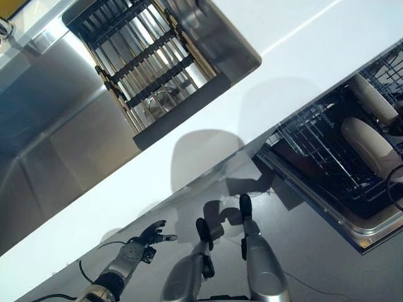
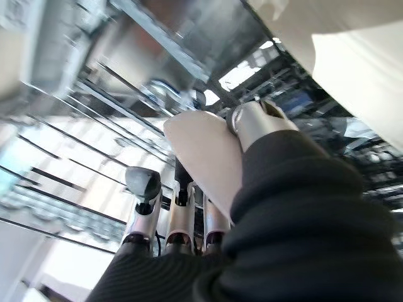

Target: Take plates into dishwasher

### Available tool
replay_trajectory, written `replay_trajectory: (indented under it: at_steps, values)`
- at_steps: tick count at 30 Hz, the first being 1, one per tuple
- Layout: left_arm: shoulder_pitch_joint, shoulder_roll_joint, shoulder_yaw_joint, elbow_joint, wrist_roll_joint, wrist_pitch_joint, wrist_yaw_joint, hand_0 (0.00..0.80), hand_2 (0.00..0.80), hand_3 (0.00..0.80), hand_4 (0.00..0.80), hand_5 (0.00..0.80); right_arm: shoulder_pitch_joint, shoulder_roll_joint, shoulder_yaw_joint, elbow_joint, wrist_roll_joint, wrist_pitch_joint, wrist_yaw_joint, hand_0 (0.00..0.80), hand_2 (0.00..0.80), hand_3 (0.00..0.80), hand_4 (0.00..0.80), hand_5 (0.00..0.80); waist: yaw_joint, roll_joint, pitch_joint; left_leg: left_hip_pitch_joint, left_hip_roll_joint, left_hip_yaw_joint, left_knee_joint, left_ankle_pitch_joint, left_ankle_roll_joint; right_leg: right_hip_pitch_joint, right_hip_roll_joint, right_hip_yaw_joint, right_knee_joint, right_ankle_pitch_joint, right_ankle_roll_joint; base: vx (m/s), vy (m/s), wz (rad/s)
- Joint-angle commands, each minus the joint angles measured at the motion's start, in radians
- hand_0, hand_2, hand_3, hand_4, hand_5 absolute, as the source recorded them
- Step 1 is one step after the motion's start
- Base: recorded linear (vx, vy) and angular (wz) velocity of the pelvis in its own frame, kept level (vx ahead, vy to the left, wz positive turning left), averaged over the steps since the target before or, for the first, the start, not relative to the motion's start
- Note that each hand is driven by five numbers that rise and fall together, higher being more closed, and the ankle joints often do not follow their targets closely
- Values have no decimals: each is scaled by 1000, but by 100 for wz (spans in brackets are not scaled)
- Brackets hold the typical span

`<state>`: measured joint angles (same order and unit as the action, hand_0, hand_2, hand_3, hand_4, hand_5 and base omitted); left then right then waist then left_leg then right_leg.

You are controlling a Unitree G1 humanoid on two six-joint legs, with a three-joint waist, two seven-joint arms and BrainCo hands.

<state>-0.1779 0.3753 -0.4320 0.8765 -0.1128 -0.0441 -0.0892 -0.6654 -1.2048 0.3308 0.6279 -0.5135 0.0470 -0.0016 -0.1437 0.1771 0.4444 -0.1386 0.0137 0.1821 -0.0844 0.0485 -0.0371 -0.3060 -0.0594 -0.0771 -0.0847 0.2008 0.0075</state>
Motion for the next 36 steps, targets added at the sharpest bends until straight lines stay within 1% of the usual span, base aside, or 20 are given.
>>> replay_trajectory:
  at_steps: [1, 3, 8, 11, 17, 26, 27, 28, 29, 30, 36]
  values:
    - [26, 76, -11, 7, -3, 3, -6, 0, 0, 0, 0, 0, -63, -63, 66, -35, -38, -28, 17, 800, 800, 800, 800, 800, 16, -106, -30, -8, -13, -5, 28, -5, -5, -2, 22, -9, 94, -100, 39, 0, 0, 0]
    - [28, 79, -9, 6, -3, 5, -7, 0, 0, 0, 0, 0, -66, -73, 75, -47, -31, -33, 29, 800, 800, 800, 800, 800, 17, -112, -31, -9, -11, -4, 29, -5, -5, -1, 22, -9, 94, -99, 39, 0, 0, 0]
    - [26, 85, 1, 13, 1, 9, -11, 0, 0, 0, 0, 0, -70, -73, 80, -54, 2, -12, 64, 800, 800, 800, 800, 800, 19, -126, -35, -11, -10, -5, 32, -7, -3, 1, 26, -7, 94, -100, 40, 0, 0, 0]
    - [27, 87, 6, 18, 3, 4, -11, 0, 0, 0, 0, 0, -68, -66, 78, -42, 31, 20, 91, 800, 800, 800, 800, 800, 22, -130, -34, -12, -9, -5, 33, -8, -2, 1, 28, -8, 97, -101, 39, 0, 0, 0]
    - [23, 89, 9, 19, 4, 2, -17, 0, 0, 0, 0, 0, -73, -52, 72, 6, 70, 69, 105, 800, 800, 800, 800, 800, 26, -127, -31, -14, -10, -9, 38, -9, 0, 5, 27, -5, 98, -102, 37, 0, 0, 0]
    - [20, 80, 8, 27, 7, -7, -14, 0, 0, 0, 0, 0, -41, -28, 41, 37, 101, 89, 102, 800, 800, 800, 800, 800, 24, -127, -28, -12, -16, -14, 48, -17, 4, 9, 27, 3, 101, -103, 35, 1, 2, 0]
    - [18, 79, 7, 28, 7, -7, -12, 0, 0, 0, 0, 0, -40, -25, 37, 37, 99, 93, 103, 678, 678, 678, 678, 678, 23, -127, -28, -12, -16, -14, 48, -18, 4, 9, 27, 4, 101, -103, 35, 0, 0, 0]
    - [18, 79, 7, 29, 7, -9, -13, 0, 0, 0, 0, 0, -39, -24, 35, 38, 105, 96, 99, 402, 402, 402, 402, 402, 23, -127, -28, -12, -16, -14, 49, -19, 4, 10, 27, 4, 100, -103, 35, 0, 0, 0]
    - [18, 77, 8, 30, 9, -10, -13, 0, 0, 0, 0, 0, -37, -23, 31, 40, 112, 100, 100, 53, 53, 53, 53, 53, 22, -127, -29, -11, -17, -14, 50, -20, 5, 12, 26, 5, 100, -103, 35, 0, 0, 0]
    - [18, 75, 7, 31, 9, -10, -12, 0, 0, 0, 0, 0, -38, -20, 28, 44, 113, 99, 99, 0, 0, 0, 0, 0, 22, -127, -28, -10, -17, -13, 51, -21, 5, 13, 27, 6, 99, -103, 35, 0, 0, 0]
    - [21, 71, 5, 31, 9, -12, -6, 0, 0, 0, 0, 0, -33, -12, 16, 48, 139, 96, 84, 0, 0, 0, 0, 0, 22, -131, -33, -4, -19, -11, 50, -23, 9, 21, 28, 8, 98, -103, 36, 0, 0, 0]
